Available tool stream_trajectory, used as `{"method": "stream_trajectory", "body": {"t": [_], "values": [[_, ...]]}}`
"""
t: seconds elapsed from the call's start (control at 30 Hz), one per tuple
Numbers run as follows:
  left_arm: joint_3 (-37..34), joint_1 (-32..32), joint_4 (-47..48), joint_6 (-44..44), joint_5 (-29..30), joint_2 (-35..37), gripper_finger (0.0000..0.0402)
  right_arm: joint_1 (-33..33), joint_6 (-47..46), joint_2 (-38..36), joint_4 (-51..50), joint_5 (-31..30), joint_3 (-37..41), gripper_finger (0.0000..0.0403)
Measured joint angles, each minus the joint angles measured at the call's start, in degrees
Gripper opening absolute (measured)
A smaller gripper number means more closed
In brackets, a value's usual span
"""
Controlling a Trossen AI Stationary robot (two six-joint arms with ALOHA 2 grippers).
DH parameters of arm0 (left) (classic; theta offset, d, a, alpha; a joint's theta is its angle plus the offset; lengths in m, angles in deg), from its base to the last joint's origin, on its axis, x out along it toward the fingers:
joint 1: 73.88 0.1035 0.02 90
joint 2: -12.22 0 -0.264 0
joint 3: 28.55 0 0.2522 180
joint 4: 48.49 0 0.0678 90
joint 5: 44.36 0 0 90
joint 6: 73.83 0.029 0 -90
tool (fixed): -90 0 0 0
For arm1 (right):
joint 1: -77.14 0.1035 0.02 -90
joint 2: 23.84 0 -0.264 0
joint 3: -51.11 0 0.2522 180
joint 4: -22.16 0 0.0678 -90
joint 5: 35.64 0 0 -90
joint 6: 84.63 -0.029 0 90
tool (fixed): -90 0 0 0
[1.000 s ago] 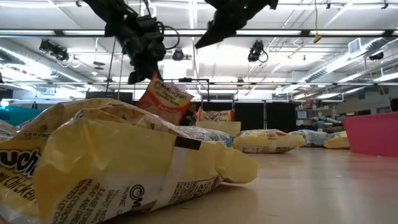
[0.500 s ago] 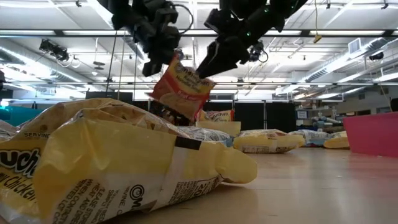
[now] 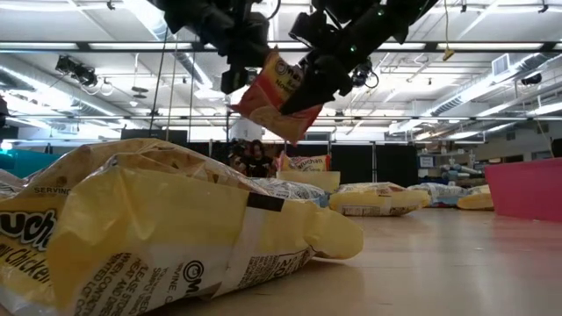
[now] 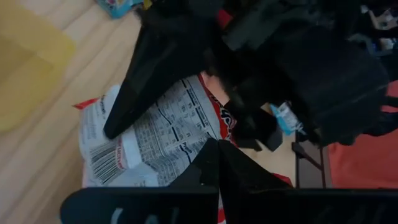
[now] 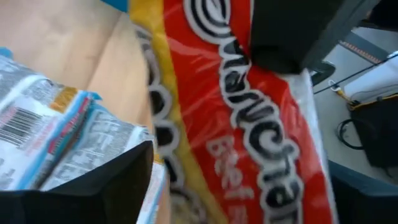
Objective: Sort Maruchan noodles
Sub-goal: Put the right red noodle pack into the yellow bin
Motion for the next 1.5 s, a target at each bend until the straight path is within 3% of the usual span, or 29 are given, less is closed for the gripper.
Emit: {"method": "stream_trajectory", "body": {"t": [0.33, 0.5, 0.63, 0.77, 0.97, 1.17, 1.3, 1.5], "values": [[0.0, -0.88, -0.43, -0.55, 2.88, 0.0, 0.0004, 0.24, -8.09, -0.01, -0.04, -0.05, 0.0, 0.0213], [0.01, -0.71, -0.5, 0.78, 3.54, 0.0, 0.0006, 0.22, -9.8, 0.0, -0.08, 1.87, 0.0, 0.0173], [0.02, 0.77, -0.36, 0.58, 2.28, 0.0, 0.0023, -0.42, -13.39, -0.15, -0.71, 4.65, -0.08, 0.0165], [0.09, 4.59, 0.1, -1.58, -1.97, 1.69, 0.0069, -1.62, -13.12, -0.17, -9.52, 5.77, -3.73, 0.0165], [0.13, 12.72, 3.83, -0.62, -3.21, 7.95, 0.0151, -4.69, -3.21, -0.17, -23.75, -0.71, -13.57, 0.0165], [0.11, 19.85, 11.37, 4.23, 7.35, 13.3, 0.0181, -12.8, -1.85, -0.22, -24.78, -0.71, -16.46, 0.0165], [0.07, 20.5, 16.67, 5.47, 15.7, 13.55, 0.0182, -17.8, -3.08, -0.22, -24.8, 2.53, -14.2, 0.0165], [-0.26, 17.12, 16.14, 5.48, 18.35, 10.88, 0.0182, -19.47, -7.66, 0.34, -23.78, 8.58, -10.82, 0.0165]]}}
